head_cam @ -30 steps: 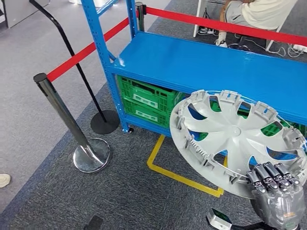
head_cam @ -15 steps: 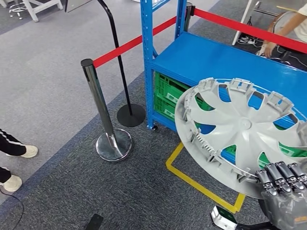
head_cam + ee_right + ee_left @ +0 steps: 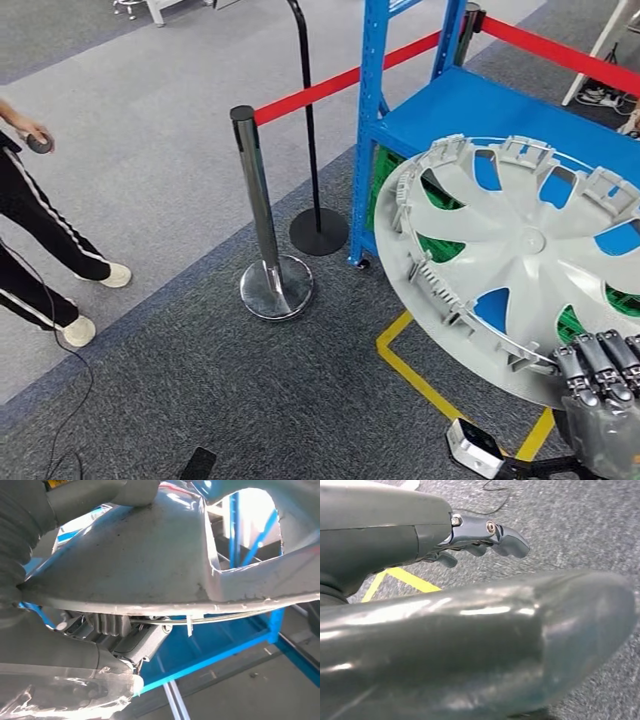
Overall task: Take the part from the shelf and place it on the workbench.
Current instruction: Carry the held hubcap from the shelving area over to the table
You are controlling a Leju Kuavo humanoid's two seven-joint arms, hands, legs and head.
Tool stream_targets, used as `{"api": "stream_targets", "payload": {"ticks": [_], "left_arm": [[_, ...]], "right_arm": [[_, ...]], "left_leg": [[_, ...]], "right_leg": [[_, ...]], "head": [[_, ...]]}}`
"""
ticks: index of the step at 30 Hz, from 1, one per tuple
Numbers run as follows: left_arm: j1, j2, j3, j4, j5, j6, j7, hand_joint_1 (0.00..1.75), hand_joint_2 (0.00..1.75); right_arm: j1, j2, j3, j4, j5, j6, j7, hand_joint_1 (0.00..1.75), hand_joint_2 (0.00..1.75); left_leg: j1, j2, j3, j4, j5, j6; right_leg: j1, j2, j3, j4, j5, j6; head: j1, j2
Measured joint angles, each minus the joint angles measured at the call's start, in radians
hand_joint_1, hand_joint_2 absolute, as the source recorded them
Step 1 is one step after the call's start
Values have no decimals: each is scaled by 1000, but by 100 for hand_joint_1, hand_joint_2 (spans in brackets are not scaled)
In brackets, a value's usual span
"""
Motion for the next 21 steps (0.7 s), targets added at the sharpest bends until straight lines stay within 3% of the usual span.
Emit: {"api": "stream_targets", "payload": {"ticks": [2, 5, 7, 9, 11, 12, 13, 14, 16, 18, 20, 21], "left_arm": [[-3, -1, 0, 0, -1, 1, 3, 0, 0], [0, 0, 0, 0, -2, 1, 6, 0, 0], [1, 1, 0, 0, -2, 2, 7, 0, 0], [-2, 1, -1, 0, -2, 2, 8, 0, 0], [-2, 0, -1, 0, -3, 1, 8, 0, 0], [0, 0, -1, 0, -3, 1, 8, 0, 0], [1, 0, -1, 0, -3, 0, 8, 0, 0], [1, -1, -1, 0, -3, 0, 8, 0, 0], [1, -2, -1, 0, -3, 0, 8, 0, 0], [1, -3, -1, 0, -3, 1, 8, 0, 0], [3, -3, -1, 0, -1, 1, 8, 0, 0], [4, -3, -1, 0, 1, 1, 8, 0, 0]], "right_arm": [[-5, 3, -4, -7, 0, 0, 0, 175, 175], [-12, 7, -6, -11, 0, 0, -1, 175, 175], [-12, 7, -7, -12, 0, 0, -1, 175, 175], [-12, 8, -8, -14, -1, 0, -2, 175, 175], [-11, 8, -13, -14, -1, 0, -6, 175, 175], [-9, 8, -15, -14, 0, 0, -8, 175, 175], [-8, 8, -18, -14, 0, 0, -9, 175, 175], [-8, 8, -20, -14, 0, 0, -10, 175, 175], [-9, 9, -22, -14, 0, 0, -10, 175, 175], [-8, 9, -23, -15, 0, 0, -11, 175, 175], [-8, 11, -25, -16, 1, 0, -12, 175, 175], [-9, 12, -27, -16, 1, 0, -14, 175, 175]], "left_leg": [[-6, 30, 43, -87, 21, 12], [-11, 6, 43, -105, 23, 35], [-8, -17, 48, -113, 28, 50], [-8, -38, 49, -114, 29, 59], [-11, -62, 50, -113, 28, 63], [-12, -75, 51, -113, 28, 64], [-12, -90, 52, -112, 28, 64], [-12, -104, 54, -111, 27, 63], [-12, -130, 52, -104, 26, 57], [-11, -150, 43, -98, 28, 46], [-6, -165, 36, -99, 33, 34], [-7, -153, 31, -93, 29, 29]], "right_leg": [[5, -19, 1, 1, -4, 10], [4, -38, 7, -4, -8, 27], [0, -1, -12, 42, -39, 33], [1, 50, -72, 163, -97, 32], [3, 65, -135, 276, -133, 31], [5, 67, -147, 288, -125, 29], [5, 69, -138, 259, -97, 28], [4, 76, -111, 197, -56, 26], [-2, 126, -49, 65, -1, 25], [-5, 159, -23, 15, 8, 21], [-2, 140, -21, 12, 12, 12], [-2, 129, -19, 9, 14, 6]], "head": [[2, 0], [6, 0], [11, 0], [18, 0], [20, 0], [20, 0], [20, 0], [20, 0], [20, 0], [19, 0], [19, 0], [18, 0]]}}
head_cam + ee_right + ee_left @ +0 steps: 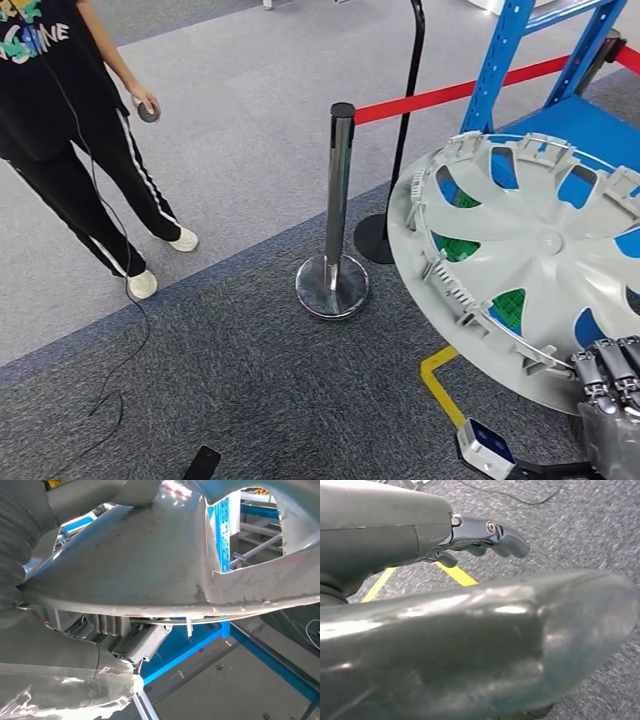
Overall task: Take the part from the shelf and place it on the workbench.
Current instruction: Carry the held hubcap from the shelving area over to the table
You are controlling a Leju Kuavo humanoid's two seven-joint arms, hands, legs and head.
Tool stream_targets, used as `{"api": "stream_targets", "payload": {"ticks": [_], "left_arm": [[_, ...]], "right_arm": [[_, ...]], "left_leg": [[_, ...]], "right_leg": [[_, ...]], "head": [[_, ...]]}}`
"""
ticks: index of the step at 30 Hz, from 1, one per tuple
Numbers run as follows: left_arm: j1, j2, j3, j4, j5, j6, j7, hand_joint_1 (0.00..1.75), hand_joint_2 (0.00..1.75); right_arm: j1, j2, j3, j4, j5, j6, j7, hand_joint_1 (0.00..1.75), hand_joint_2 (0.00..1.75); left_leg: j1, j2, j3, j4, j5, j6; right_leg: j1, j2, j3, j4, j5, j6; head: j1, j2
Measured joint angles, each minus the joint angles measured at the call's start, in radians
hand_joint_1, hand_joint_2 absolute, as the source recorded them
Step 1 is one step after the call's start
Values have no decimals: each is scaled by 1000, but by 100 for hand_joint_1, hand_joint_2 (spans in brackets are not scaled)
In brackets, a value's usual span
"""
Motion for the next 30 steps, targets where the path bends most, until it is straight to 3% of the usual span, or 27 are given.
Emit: {"api": "stream_targets", "payload": {"ticks": [1, 3, 5, 6, 7, 8, 10, 12, 14, 15, 17, 19, 21, 22, 24, 26, 28, 30], "left_arm": [[0, 0, 0, 0, 3, 0, 0, 0, 0], [-2, -1, 0, 0, 7, 0, 0, 0, 0], [-3, -1, 0, 0, 9, 0, 0, 0, 0], [-3, -1, 0, 0, 10, -1, 0, 0, 0], [-2, -1, 0, 0, 12, -2, 0, 0, 0], [-2, -1, 0, 0, 15, -3, 0, 0, 0], [-4, -1, 1, 0, 18, -5, 0, 0, 0], [-9, -2, 1, 0, 19, -8, 0, 0, 0], [-10, -1, 1, 0, 21, -9, 0, 0, 0], [-9, -1, 1, 0, 23, -9, -1, 0, 0], [-10, 1, 1, 0, 26, -10, -2, 0, 0], [-14, 1, 1, 0, 28, -11, -3, 0, 0], [-14, 2, 1, 0, 28, -12, -3, 0, 0], [-13, 2, 1, 0, 28, -12, -3, 0, 0], [-11, 3, 1, 0, 28, -12, -3, 0, 0], [-11, 3, 1, 0, 27, -12, -3, 0, 0], [-9, 4, 1, 0, 26, -12, -3, 0, 0], [-3, 4, 1, 0, 26, -12, -3, 0, 0]], "right_arm": [[-1, 2, -1, 0, 0, 0, -1, 175, 175], [-3, 5, -5, 0, 0, 0, -3, 175, 175], [-3, 6, -8, 0, 1, 0, -5, 175, 175], [-4, 6, -8, 0, 1, 0, -6, 175, 175], [-6, 6, -9, 1, 1, 0, -6, 175, 175], [-10, 6, -9, 2, 1, 0, -7, 175, 175], [-19, 6, -9, 7, 1, 0, -9, 175, 175], [-28, 7, -10, 12, 1, 0, -14, 175, 175], [-35, 10, -10, 17, 1, 0, -19, 175, 175], [-39, 11, -10, 21, 1, 0, -21, 175, 175], [-42, 12, -10, 26, 1, 0, -24, 175, 175], [-47, 12, -10, 31, 1, 0, -27, 175, 175], [-50, 14, -10, 38, 1, 0, -32, 175, 175], [-51, 15, -10, 41, 1, 0, -34, 175, 175], [-52, 18, -10, 45, 1, 0, -37, 175, 175], [-54, 21, -10, 46, 1, 0, -37, 175, 175], [-55, 24, -10, 47, 1, 0, -37, 175, 175], [-56, 27, -11, 48, 1, 0, -37, 175, 175]], "left_leg": [[-1, 24, -11, 21, -14, -6], [-3, 87, -61, 123, -70, -16], [3, 108, -124, 249, -120, -23], [6, 111, -139, 277, -122, -25], [8, 112, -133, 266, -106, -26], [9, 120, -108, 219, -75, -25], [6, 166, -34, 83, -18, -22], [0, 199, 4, 6, 0, -12], [-5, 182, 4, -6, -1, 2], [-5, 170, 6, -10, 1, 8], [0, 143, 13, -18, 5, 21], [3, 118, 15, -19, 7, 29], [2, 90, 15, -18, 7, 31], [2, 75, 16, -18, 7, 31], [2, 44, 19, -17, 7, 29], [2, 17, 18, -14, 8, 22], [4, -2, 11, -13, 11, 10], [9, -11, 6, -15, 15, -2]], "right_leg": [[0, -14, 2, -3, 2, -6], [1, -43, 6, -7, 2, -16], [4, -73, 6, -7, 0, -20], [4, -89, 6, -7, -1, -21], [4, -103, 6, -7, -2, -21], [4, -116, 8, -7, -3, -20], [8, -139, 12, -5, -8, -13], [13, -158, 15, -5, -12, -3], [13, -179, 21, -10, -15, 8], [11, -175, 23, -8, -19, 14], [6, -128, 5, 40, -50, 22], [6, -76, -56, 164, -108, 23], [8, -63, -117, 269, -135, 22], [8, -61, -127, 274, -122, 20], [7, -47, -85, 168, -49, 16], [4, -9, -24, 39, 1, 13], [5, 8, -1, -6, 7, 7], [9, -12, 3, -12, 14, -5]], "head": [[-3, 0], [-9, 0], [-10, 0], [-11, 0], [-11, 0], [-11, 0], [-11, 0], [-8, 0], [-5, 0], [-4, 0], [1, 0], [9, 0], [11, 0], [11, 0], [11, 0], [10, 0], [10, 0], [10, 0]]}}
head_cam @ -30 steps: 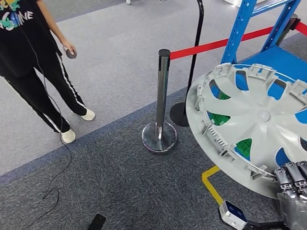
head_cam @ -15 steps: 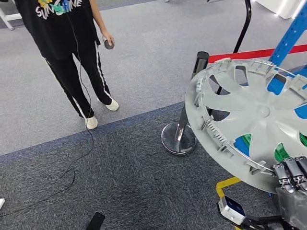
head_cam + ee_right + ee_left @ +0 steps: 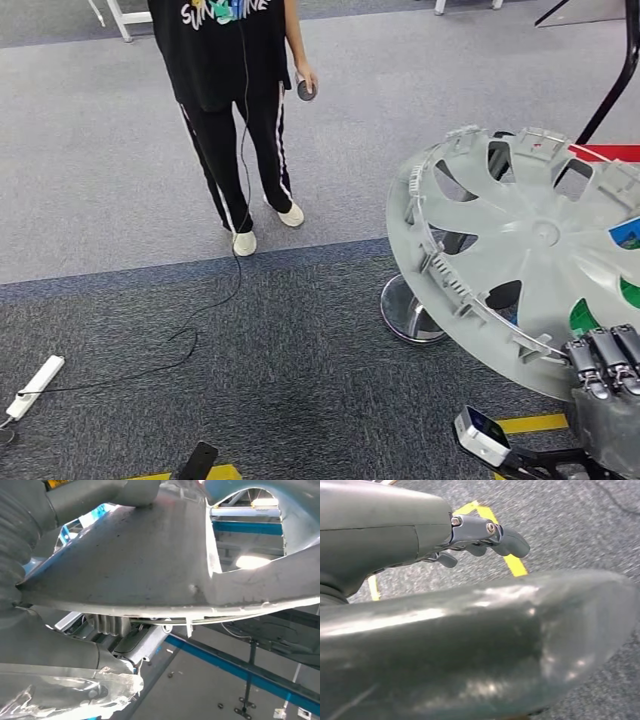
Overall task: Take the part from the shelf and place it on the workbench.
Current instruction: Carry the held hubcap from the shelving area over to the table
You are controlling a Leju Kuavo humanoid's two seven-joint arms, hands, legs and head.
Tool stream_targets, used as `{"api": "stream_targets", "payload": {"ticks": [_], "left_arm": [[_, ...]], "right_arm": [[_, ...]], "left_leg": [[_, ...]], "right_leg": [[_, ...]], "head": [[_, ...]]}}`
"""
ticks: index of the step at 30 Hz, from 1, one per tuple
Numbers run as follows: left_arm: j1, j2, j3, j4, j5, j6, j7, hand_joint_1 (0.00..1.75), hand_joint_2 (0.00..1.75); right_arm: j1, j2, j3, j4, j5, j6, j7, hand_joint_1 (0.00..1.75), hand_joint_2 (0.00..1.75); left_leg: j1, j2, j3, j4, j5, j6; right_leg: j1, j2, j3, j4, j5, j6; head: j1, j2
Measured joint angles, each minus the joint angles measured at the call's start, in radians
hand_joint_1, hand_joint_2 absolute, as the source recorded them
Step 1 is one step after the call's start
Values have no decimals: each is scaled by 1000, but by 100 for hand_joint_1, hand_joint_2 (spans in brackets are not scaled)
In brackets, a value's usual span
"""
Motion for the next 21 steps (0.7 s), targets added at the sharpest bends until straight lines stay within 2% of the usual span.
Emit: {"api": "stream_targets", "payload": {"ticks": [1, 2, 4, 5, 6, 7, 8, 9, 11, 12, 13, 15, 16, 17, 19, 20, 21], "left_arm": [[2, 0, 0, 0, 0, 0, 0, 0, 0], [3, 1, 0, 0, 0, 0, 0, 0, 0], [1, 1, 0, 0, -3, 0, 0, 0, 0], [0, 1, 0, 0, -5, 0, 1, 0, 0], [0, 1, 0, 0, -7, 0, 2, 0, 0], [1, 1, 0, 0, -8, 0, 3, 0, 0], [2, 1, 0, 0, -8, 0, 3, 0, 0], [2, 1, 0, 0, -8, 0, 4, 0, 0], [-1, -1, 0, 0, -9, 0, 5, 0, 0], [-2, -3, 0, 0, -9, 0, 5, 0, 0], [-3, -4, 0, 0, -9, 0, 6, 0, 0], [-3, -4, 0, 0, -9, 0, 6, 0, 0], [-2, -4, 0, 0, -9, 1, 6, 0, 0], [-3, -4, 0, 0, -10, 1, 8, 0, 0], [-7, -5, 0, 0, -15, 2, 11, 0, 0], [-9, -6, 0, 0, -18, 2, 13, 0, 0], [-10, -6, -1, 0, -20, 2, 14, 0, 0]], "right_arm": [[-1, 2, -1, 0, 0, 0, 0, 175, 175], [-1, 4, -2, 0, 0, 0, 0, 175, 175], [-1, 7, -4, 0, 0, 0, 2, 175, 175], [0, 8, -6, 1, 0, 0, 4, 175, 175], [1, 9, -8, 1, 0, 0, 5, 175, 175], [2, 9, -8, 2, 0, 0, 6, 175, 175], [3, 9, -9, 2, 0, 0, 7, 175, 175], [4, 9, -9, 2, 0, 0, 7, 175, 175], [4, 9, -10, 2, 0, 0, 9, 175, 175], [4, 9, -10, 2, 0, 0, 9, 175, 175], [4, 9, -10, 2, 0, 0, 10, 175, 175], [4, 9, -10, 2, 0, 0, 13, 175, 175], [3, 9, -10, 2, 0, 0, 16, 175, 175], [4, 9, -9, 2, 0, 0, 20, 175, 175], [8, 9, -9, 2, 0, 0, 30, 175, 175], [11, 9, -10, 2, -1, 0, 35, 175, 175], [15, 9, -10, 2, -1, 0, 39, 175, 175]], "left_leg": [[-1, 16, -5, 8, -6, -5], [-2, 42, -17, 32, -23, -9], [-4, 100, -71, 142, -85, -18], [-1, 113, -105, 210, -114, -21], [2, 118, -130, 260, -129, -24], [5, 121, -138, 276, -126, -27], [7, 125, -127, 255, -106, -29], [9, 137, -96, 198, -73, -31], [10, 187, -24, 68, -23, -30], [9, 203, 0, 25, -13, -26], [7, 209, 8, 8, -12, -19], [4, 182, 5, 4, -13, -1], [4, 170, 6, 3, -11, 6], [6, 157, 7, 2, -10, 14], [6, 132, 8, 1, -9, 25], [5, 119, 8, 1, -9, 29], [3, 104, 9, 1, -10, 30]], "right_leg": [[0, -10, 3, -6, 4, -6], [-1, -23, 6, -12, 7, -12], [-1, -48, 8, -19, 9, -19], [0, -62, 8, -19, 8, -21], [0, -76, 8, -19, 7, -21], [-1, -90, 8, -19, 6, -20], [-1, -103, 9, -19, 5, -19], [-2, -116, 10, -19, 3, -16], [2, -137, 13, -16, -4, -4], [5, -146, 17, -14, -8, 3], [7, -156, 20, -14, -11, 10], [4, -174, 28, -17, -15, 23], [0, -164, 27, -11, -22, 29], [-3, -142, 17, 13, -39, 33], [-5, -80, -38, 128, -96, 36], [-4, -61, -77, 202, -124, 35], [-3, -53, -112, 261, -139, 34]], "head": [[-1, 0], [-3, 0], [-7, 0], [-7, 0], [-8, 0], [-8, 0], [-8, 0], [-8, 0], [-9, 0], [-8, 0], [-6, 0], [-1, 0], [0, 0], [2, 0], [8, 0], [10, 0], [11, 0]]}}
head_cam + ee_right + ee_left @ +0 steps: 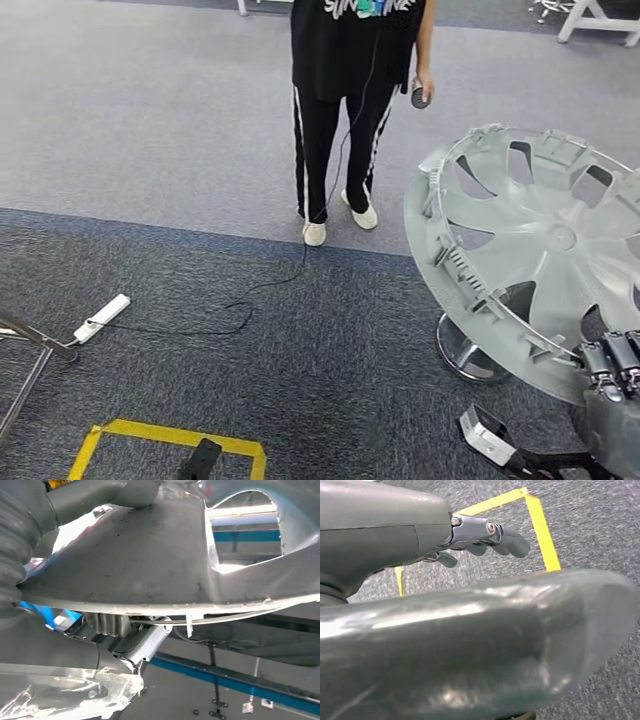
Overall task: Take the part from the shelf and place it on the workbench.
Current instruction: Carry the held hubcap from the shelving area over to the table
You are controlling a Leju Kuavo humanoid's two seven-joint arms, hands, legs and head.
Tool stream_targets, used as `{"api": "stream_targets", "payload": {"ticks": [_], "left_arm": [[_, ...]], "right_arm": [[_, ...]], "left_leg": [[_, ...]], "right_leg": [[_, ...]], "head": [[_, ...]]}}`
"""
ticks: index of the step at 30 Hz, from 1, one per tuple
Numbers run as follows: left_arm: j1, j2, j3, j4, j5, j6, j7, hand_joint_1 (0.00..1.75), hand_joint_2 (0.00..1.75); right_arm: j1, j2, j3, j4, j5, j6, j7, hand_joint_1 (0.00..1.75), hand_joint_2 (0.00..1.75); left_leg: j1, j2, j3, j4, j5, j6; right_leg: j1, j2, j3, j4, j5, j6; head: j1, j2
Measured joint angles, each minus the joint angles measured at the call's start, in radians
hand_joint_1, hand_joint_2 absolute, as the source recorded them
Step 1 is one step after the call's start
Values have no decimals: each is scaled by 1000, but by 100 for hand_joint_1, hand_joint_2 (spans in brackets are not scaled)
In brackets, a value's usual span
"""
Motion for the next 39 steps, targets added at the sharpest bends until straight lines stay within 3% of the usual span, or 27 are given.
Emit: {"api": "stream_targets", "payload": {"ticks": [1, 2, 3, 5, 7, 9, 10, 12, 14, 16, 17, 18, 20, 22, 23, 25, 27, 29, 30, 31, 32, 34, 36, 38, 39], "left_arm": [[0, -1, 0, 0, -1, 0, 2, 0, 0], [0, -1, 0, 0, -2, 0, 3, 0, 0], [0, -1, 0, 0, -2, 1, 3, 0, 0], [-1, -2, 0, 0, -5, 2, 4, 0, 0], [-1, -3, 0, 0, -7, 2, 4, 0, 0], [1, -3, 0, 0, -8, 2, 4, 0, 0], [2, -4, -1, 0, -9, 2, 4, 0, 0], [1, -6, -1, 0, -10, 2, 5, 0, 0], [-2, -7, -1, 0, -12, 2, 5, 0, 0], [-2, -7, -1, 0, -13, 2, 5, 0, 0], [-2, -7, -1, 0, -13, 2, 5, 0, 0], [-1, -7, -1, 0, -13, 2, 5, 0, 0], [-3, -7, -2, 0, -14, 2, 5, 0, 0], [-7, -8, -2, 0, -16, 2, 6, 0, 0], [-8, -9, -2, 0, -17, 2, 7, 0, 0], [-7, -9, -2, 0, -17, 3, 8, 0, 0], [-7, -9, -2, 0, -17, 3, 9, 0, 0], [-10, -9, -2, 0, -17, 3, 9, 0, 0], [-10, -9, -2, 0, -16, 2, 9, 0, 0], [-9, -9, -2, 0, -16, 2, 9, 0, 0], [-8, -9, -2, 0, -15, 1, 9, 0, 0], [-6, -8, -2, 0, -13, 0, 9, 0, 0], [-7, -8, -2, 0, -11, -1, 9, 0, 0], [-6, -7, -2, 0, -9, -1, 8, 0, 0], [-4, -6, -2, 0, -7, -1, 7, 0, 0]], "right_arm": [[4, 0, 0, 0, 0, 0, 3, 175, 175], [9, 0, 0, 0, 0, 0, 5, 175, 175], [12, 0, 0, 0, 0, 0, 6, 175, 175], [14, 0, -1, 0, 0, 0, 10, 175, 175], [17, 0, -1, -2, 0, 0, 13, 175, 175], [22, -1, -2, -3, 0, -1, 15, 175, 175], [23, -1, -3, -3, 0, -1, 16, 175, 175], [25, -1, -6, -6, 0, -1, 18, 175, 175], [28, -1, -9, -9, 0, -1, 19, 175, 175], [30, -1, -11, -9, 0, -1, 19, 175, 175], [31, -1, -12, -9, 1, -1, 19, 175, 175], [31, -1, -12, -9, 1, -1, 19, 175, 175], [30, -1, -12, -9, 1, -1, 19, 175, 175], [29, -1, -13, -10, 1, -1, 20, 175, 175], [28, -1, -14, -10, 1, -1, 19, 175, 175], [26, -1, -15, -10, 1, -1, 19, 175, 175], [26, -1, -15, -10, 0, -1, 19, 175, 175], [26, -1, -14, -10, 0, -1, 19, 175, 175], [27, -1, -14, -10, 0, -1, 19, 175, 175], [28, -1, -14, -9, 0, -1, 19, 175, 175], [29, -1, -14, -8, 0, -1, 18, 175, 175], [29, -1, -14, -8, 1, -1, 17, 175, 175], [27, -1, -14, -7, 0, -1, 13, 175, 175], [26, -1, -14, -7, 0, -1, 9, 175, 175], [26, -1, -15, -6, 0, -1, 7, 175, 175]], "left_leg": [[-1, -16, 1, 0, 0, 1], [-2, -32, 3, 0, -1, 1], [-2, -47, 5, 1, -1, 0], [-3, -75, 6, 5, -3, -5], [-3, -98, 0, 7, -2, -16], [2, -120, -8, 4, 3, -29], [2, -114, -12, 6, 1, -35], [-2, -61, -40, 60, -35, -43], [-4, -1, -102, 187, -100, -49], [-3, 16, -150, 284, -129, -52], [-2, 19, -149, 283, -116, -53], [-3, 25, -128, 243, -88, -52], [-6, 70, -52, 106, -28, -48], [-10, 107, -5, 19, -5, -38], [-12, 110, -2, 7, -7, -33], [-11, 81, -2, 4, -5, -21], [-5, 56, 3, -1, -2, -9], [-2, 31, 5, -1, 0, -2], [-2, 17, 4, -1, 0, -1], [-2, 3, 4, -1, 0, 0], [-2, -12, 5, 0, 0, 0], [0, -43, 7, 1, 0, -4], [-1, -70, 5, 6, -1, -14], [0, -92, -5, 8, 3, -27], [2, -102, -9, 6, 6, -34]], "right_leg": [[1, 4, -20, 24, 5, -2], [1, 6, -20, 8, 29, -4], [1, 12, -2, -45, 67, -7], [-6, 60, 56, -184, 133, -9], [-11, 101, 89, -254, 151, -9], [-10, 89, 93, -258, 151, -16], [-9, 77, 94, -260, 153, -23], [-9, 47, 97, -266, 156, -35], [-6, 16, 98, -267, 154, -42], [-4, -15, 99, -267, 152, -45], [-4, -30, 100, -267, 151, -45], [-3, -43, 101, -266, 149, -44], [0, -67, 107, -265, 144, -38], [7, -87, 112, -264, 138, -28], [10, -98, 115, -264, 136, -23], [8, -111, 123, -266, 130, -12], [4, -72, 110, -223, 99, -1], [3, -16, 51, -98, 37, 4], [2, -4, 14, -29, 12, 5], [3, 1, -12, 16, 2, 4], [2, 3, -21, 24, 13, 4], [-1, 14, 17, -76, 83, 3], [-10, 64, 78, -207, 134, 4], [-14, 94, 100, -253, 140, 0], [-12, 84, 101, -253, 141, -6]], "head": [[1, 0], [1, 0], [1, 0], [1, 0], [0, 0], [-1, 0], [-1, 0], [-7, 0], [-14, 0], [-14, 0], [-14, 0], [-14, 0], [-15, 0], [-14, 0], [-13, 0], [-11, 0], [-5, 0], [1, 0], [3, 0], [3, 0], [4, 0], [4, 0], [4, 0], [3, 0], [2, 0]]}}
